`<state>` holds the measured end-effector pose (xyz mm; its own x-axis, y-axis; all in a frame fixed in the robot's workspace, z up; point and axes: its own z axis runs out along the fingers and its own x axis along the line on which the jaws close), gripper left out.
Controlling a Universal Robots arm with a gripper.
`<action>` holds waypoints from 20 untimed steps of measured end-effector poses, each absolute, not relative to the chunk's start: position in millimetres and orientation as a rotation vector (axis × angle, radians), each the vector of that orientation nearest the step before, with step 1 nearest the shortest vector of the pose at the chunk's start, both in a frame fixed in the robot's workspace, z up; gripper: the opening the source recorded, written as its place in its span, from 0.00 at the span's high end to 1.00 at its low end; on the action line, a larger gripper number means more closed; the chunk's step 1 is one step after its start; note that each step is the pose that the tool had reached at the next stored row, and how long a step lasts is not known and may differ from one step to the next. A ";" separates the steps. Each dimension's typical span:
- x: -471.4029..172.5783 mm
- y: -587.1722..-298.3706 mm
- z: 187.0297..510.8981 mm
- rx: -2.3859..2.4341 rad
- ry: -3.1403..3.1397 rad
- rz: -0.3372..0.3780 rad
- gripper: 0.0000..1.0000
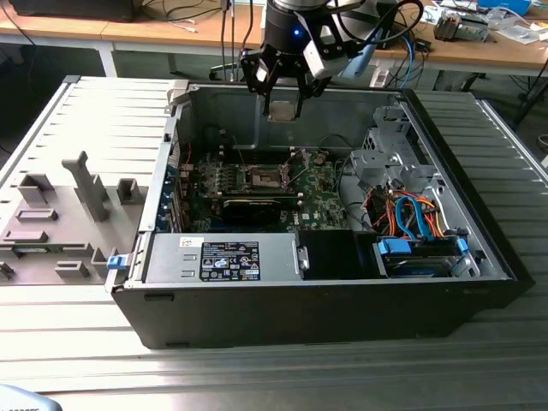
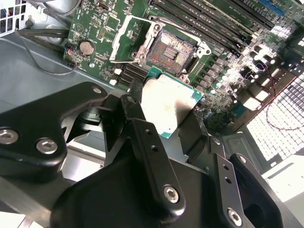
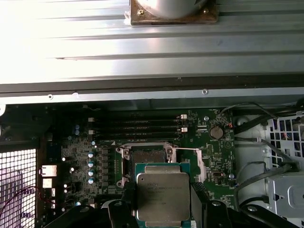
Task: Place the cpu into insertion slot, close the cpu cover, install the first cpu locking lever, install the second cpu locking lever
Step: 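Place the cpu into insertion slot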
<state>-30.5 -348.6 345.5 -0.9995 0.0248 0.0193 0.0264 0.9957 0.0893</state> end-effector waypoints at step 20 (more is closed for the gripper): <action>-30.5 -348.6 339.5 -0.040 -3.120 -0.137 0.45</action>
